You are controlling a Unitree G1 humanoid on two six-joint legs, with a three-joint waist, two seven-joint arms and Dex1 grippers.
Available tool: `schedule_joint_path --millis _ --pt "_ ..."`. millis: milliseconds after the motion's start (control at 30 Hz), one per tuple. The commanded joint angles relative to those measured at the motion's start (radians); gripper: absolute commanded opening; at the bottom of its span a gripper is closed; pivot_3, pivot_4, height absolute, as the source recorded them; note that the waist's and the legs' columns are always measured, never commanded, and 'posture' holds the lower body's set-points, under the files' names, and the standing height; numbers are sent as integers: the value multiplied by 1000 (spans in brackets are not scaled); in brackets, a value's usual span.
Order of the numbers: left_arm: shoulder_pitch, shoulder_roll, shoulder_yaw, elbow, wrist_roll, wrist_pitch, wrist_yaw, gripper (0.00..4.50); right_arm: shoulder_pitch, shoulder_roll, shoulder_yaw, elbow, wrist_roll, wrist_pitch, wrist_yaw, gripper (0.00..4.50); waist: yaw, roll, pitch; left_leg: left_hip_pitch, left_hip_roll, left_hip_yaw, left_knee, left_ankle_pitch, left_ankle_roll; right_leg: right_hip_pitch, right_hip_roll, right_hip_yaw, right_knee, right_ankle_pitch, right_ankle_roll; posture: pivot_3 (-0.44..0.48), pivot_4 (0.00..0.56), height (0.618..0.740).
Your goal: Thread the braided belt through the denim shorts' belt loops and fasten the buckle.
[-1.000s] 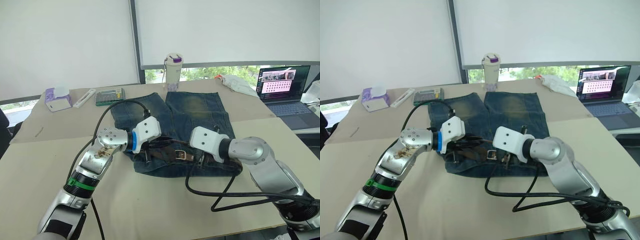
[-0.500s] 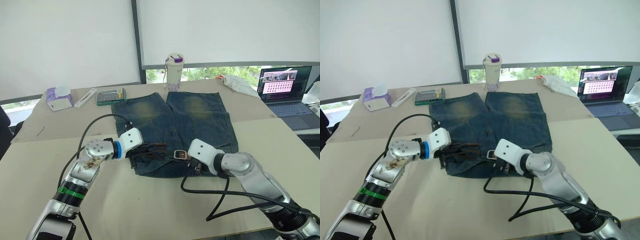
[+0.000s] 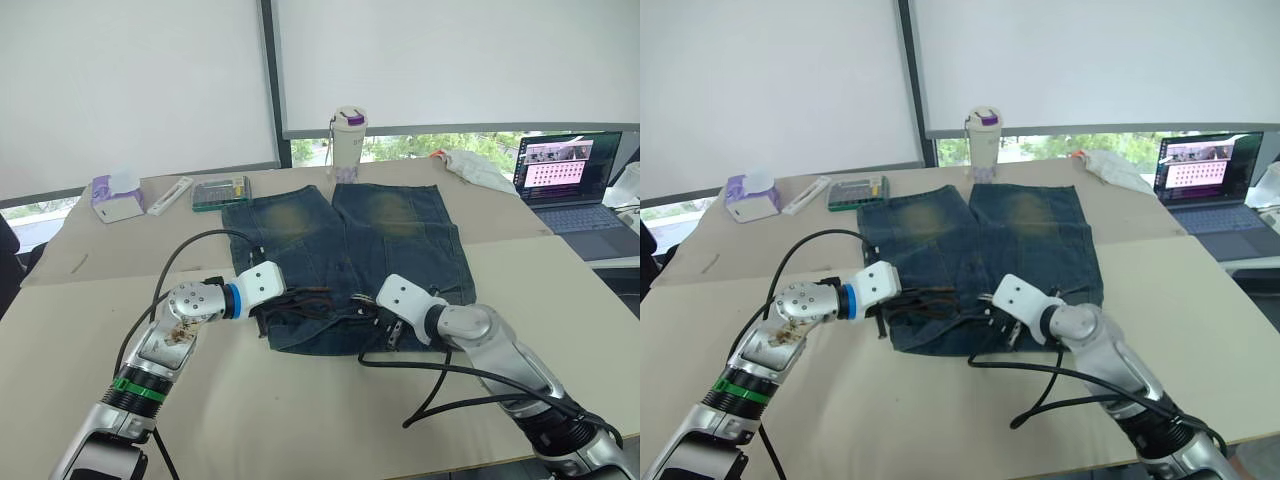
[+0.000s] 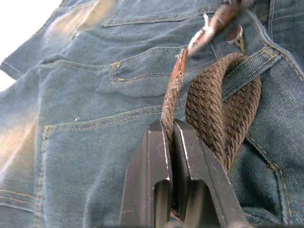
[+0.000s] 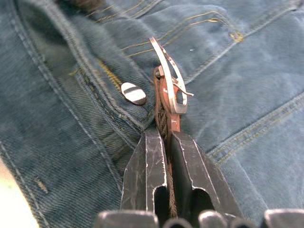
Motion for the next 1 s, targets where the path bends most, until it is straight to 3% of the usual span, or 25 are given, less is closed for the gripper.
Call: schedule_joint_path --millis 33,633,1000 --pt "-13 -15 -9 -25 21 -15 16 0 22 17 -76 -66 38 31 -15 35 1 0 0 0 0 0 0 0 0 0 0 0 0 0 0 0 150 740" --pt "-28 -214 -73 -78 109 76 164 0 19 73 -123 -143 121 110 -51 35 1 0 0 0 0 1 0 0 0 0 0 0 0 0 0 0 150 740" --pt "2 -227 -102 -71 123 46 173 0 -4 54 -88 -134 124 81 -38 35 1 0 0 0 0 0 0 0 0 0 0 0 0 0 0 0 150 740"
